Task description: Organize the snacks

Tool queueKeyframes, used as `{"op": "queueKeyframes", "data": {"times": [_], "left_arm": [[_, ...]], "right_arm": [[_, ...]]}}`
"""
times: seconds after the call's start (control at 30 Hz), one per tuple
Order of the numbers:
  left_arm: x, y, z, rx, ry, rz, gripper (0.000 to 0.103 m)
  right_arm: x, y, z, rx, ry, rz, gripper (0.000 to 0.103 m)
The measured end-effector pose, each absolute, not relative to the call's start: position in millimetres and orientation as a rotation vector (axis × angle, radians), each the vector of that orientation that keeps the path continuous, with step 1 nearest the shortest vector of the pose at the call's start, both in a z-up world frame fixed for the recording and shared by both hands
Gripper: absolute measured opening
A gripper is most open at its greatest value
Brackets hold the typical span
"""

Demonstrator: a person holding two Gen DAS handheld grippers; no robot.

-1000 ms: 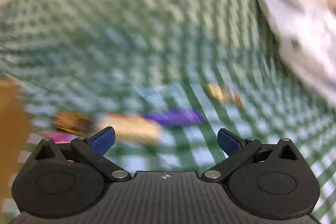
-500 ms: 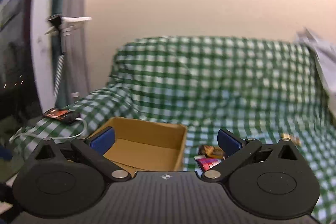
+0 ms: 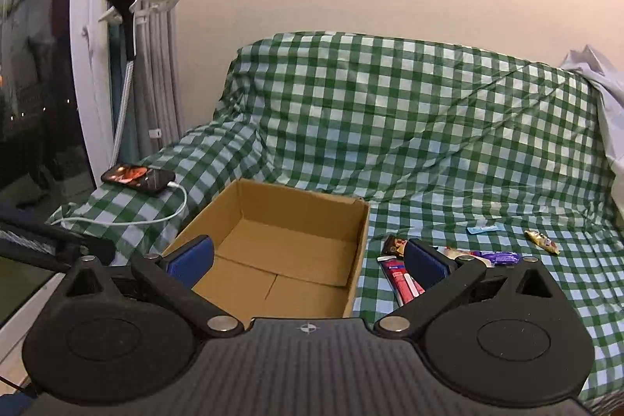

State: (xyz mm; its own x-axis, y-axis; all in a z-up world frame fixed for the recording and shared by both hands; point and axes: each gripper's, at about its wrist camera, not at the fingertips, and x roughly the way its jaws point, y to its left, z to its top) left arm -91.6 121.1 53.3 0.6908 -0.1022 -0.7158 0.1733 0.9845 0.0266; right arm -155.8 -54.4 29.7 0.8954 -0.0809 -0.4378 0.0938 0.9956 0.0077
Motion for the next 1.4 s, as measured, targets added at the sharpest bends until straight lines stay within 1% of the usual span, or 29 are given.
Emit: {"op": "queueKeyframes", "data": {"times": [0.13, 0.23, 0.4, 0.77, 1.4], "left_arm": [[-98.7, 134.0, 39.6, 0.088, 0.801, -0.132, 0.103], [-106.3, 136.6, 30.1, 0.083, 0.806, -0.116, 0.103], [-111.4, 142.2, 13.4, 0.073, 0.864, -0.137, 0.103], [-111.7, 139.6, 3.1, 0.086, 0.919, -0.141, 0.103], [-105.3, 134.2, -11.3, 0.129, 0.979, -0.142, 0.103]], "right_arm": [[-157.0, -37.1, 31.5, 0.028, 0.476, -0.104, 0.103], [-164.5, -32.8, 22.8, 0.057, 0.509, -0.124, 0.103], [-170.2, -27.4, 10.9, 0.113, 0.591, -0.129, 0.103], [-177.5, -21.7, 15.8, 0.086, 0.573, -0.123, 0.103], [-171.9, -21.8, 6.7, 0.105, 0.614, -0.121, 0.103]]}}
